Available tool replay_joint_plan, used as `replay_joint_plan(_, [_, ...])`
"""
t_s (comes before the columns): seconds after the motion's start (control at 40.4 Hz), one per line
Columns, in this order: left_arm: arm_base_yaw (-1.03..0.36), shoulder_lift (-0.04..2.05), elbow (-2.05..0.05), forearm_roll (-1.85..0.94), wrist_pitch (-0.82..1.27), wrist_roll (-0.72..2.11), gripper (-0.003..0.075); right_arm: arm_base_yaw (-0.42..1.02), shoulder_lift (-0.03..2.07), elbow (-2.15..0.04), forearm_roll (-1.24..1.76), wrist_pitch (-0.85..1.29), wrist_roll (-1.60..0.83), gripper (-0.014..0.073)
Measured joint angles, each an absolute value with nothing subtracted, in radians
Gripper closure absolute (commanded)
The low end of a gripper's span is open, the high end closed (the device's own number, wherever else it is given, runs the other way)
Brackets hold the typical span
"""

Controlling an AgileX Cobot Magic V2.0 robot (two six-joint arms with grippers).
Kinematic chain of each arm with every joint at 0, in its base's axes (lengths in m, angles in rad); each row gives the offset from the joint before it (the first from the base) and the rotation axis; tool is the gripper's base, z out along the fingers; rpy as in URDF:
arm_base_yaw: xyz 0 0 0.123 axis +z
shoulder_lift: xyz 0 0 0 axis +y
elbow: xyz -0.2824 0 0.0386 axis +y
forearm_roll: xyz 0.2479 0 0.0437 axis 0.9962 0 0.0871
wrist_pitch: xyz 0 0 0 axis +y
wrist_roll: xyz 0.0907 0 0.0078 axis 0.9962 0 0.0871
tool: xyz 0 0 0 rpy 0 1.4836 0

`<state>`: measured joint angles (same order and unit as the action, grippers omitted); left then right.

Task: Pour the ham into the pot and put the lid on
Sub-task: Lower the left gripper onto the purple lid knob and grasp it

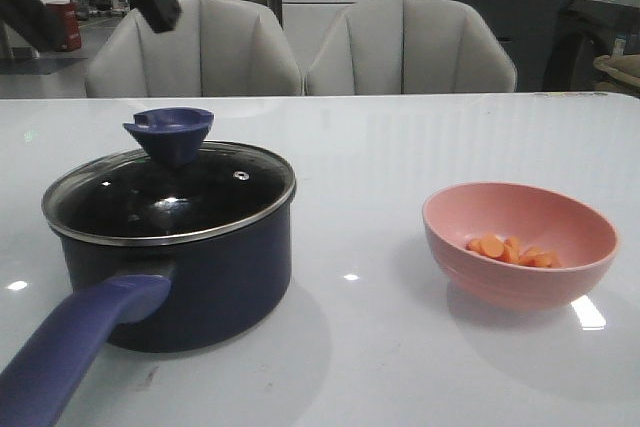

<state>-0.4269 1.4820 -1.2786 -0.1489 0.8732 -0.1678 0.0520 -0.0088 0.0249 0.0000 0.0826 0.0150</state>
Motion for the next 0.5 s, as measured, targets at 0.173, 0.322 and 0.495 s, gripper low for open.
replay_joint_plan(0.173, [-0.450, 1.619, -1.402, -0.139, 0.960, -0.220, 0.0052, 0.052, -0.009, 0.025, 0.000, 0.083, 0.015, 0.0431])
replay_joint_plan(0.322, [-0.454, 1.705, -1.490, -0.129, 1.052, -0.255, 0.0052, 0.052, -0.009, 0.025, 0.000, 0.083, 0.015, 0.0431])
replay_joint_plan(0.495, [-0.481, 1.759, -1.543, -0.110, 1.112, -0.288, 0.0052, 0.052, -0.009, 0.025, 0.000, 0.083, 0.015, 0.0431])
